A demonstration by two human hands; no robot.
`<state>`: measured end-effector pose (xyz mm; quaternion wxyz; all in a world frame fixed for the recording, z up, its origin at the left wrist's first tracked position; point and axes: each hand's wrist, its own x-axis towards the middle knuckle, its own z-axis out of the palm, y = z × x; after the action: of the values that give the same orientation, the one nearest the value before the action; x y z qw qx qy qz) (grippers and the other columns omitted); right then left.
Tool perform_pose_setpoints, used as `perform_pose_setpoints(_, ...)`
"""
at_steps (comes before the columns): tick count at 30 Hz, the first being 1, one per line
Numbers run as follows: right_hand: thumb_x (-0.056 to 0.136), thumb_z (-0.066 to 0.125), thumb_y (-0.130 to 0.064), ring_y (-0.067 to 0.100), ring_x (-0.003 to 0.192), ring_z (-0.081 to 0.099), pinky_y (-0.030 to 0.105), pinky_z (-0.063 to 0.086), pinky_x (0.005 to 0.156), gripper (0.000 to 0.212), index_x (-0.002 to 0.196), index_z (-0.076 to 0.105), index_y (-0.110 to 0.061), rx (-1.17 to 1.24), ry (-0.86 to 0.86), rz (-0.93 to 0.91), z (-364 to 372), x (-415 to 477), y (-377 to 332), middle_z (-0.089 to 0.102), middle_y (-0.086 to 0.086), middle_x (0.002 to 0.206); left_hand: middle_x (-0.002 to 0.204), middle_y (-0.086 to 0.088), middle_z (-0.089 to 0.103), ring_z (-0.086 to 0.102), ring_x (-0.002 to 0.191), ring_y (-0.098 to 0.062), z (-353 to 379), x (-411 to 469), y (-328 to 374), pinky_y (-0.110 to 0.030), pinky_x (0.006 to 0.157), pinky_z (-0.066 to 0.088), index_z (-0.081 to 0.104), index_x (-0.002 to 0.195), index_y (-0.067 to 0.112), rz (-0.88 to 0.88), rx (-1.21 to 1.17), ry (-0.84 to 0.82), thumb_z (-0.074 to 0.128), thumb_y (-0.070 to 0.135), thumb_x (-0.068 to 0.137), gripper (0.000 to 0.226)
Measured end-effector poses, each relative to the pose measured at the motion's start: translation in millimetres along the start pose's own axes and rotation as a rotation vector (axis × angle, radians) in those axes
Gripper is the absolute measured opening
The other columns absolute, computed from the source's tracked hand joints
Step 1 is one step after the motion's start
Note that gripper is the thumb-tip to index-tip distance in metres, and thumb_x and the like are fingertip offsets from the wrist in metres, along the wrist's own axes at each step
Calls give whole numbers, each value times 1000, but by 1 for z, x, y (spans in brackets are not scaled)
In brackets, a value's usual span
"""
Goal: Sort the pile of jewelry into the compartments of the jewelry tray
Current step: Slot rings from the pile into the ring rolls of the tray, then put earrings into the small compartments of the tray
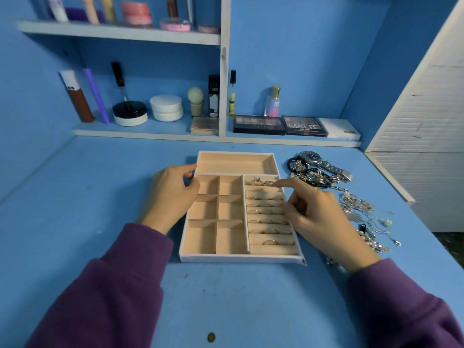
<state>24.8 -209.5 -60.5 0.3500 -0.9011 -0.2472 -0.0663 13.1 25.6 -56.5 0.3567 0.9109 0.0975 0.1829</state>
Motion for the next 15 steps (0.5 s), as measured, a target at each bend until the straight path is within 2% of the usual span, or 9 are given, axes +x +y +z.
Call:
perform_pose_setpoints(2, 83, 50, -1, 14, 52, 49, 16, 36, 49, 36, 111, 57, -23, 3, 9, -11, 0, -1, 0, 57, 4, 58, 95, -5, 66, 53, 65, -12, 1, -2, 2, -18, 56, 39, 62, 118, 16, 22, 6, -1, 50, 7, 88, 33)
perform_pose_setpoints(6, 79, 49, 2, 19, 50, 47, 22, 37, 49, 40, 108, 59, -24, 9, 38, -12, -1, -5, 3, 55, 9, 55, 99, -5, 62, 53, 79, -15, 4, -4, 0, -19, 65, 36, 62, 119, 16, 16, 26, -19, 50, 10, 88, 34)
perform_pose_setpoints(9, 79, 49, 1, 18, 51, 47, 22, 36, 49, 40, 106, 59, -26, 13, 46, -1, -2, -7, 5, 54, 8, 56, 98, -7, 65, 49, 69, -13, 6, -5, 1, -18, 63, 35, 60, 121, 16, 9, 46, -38, 51, 12, 87, 35)
perform_pose_setpoints(11, 79, 49, 0, 17, 53, 48, 23, 38, 51, 39, 107, 59, -26, 20, 39, 3, -2, -8, 5, 55, 7, 58, 104, -4, 64, 51, 70, -13, 5, -5, 1, -20, 65, 36, 59, 123, 17, -12, 53, -51, 51, 14, 87, 37)
perform_pose_setpoints(13, 81, 51, -2, 16, 53, 49, 23, 40, 53, 36, 107, 59, -25, 23, 39, -1, -4, -9, 5, 56, 4, 58, 111, -2, 62, 58, 80, -19, 4, -5, 3, -26, 71, 40, 57, 124, 20, -26, 71, -63, 51, 17, 87, 38)
perform_pose_setpoints(15, 84, 55, -6, 13, 52, 50, 19, 40, 50, 29, 105, 61, -25, 24, 92, 1, -11, -9, 8, 56, -4, 57, 114, -2, 58, 56, 97, -24, 2, -6, 9, -30, 80, 40, 56, 124, 22, 12, 127, -53, 52, 22, 88, 36)
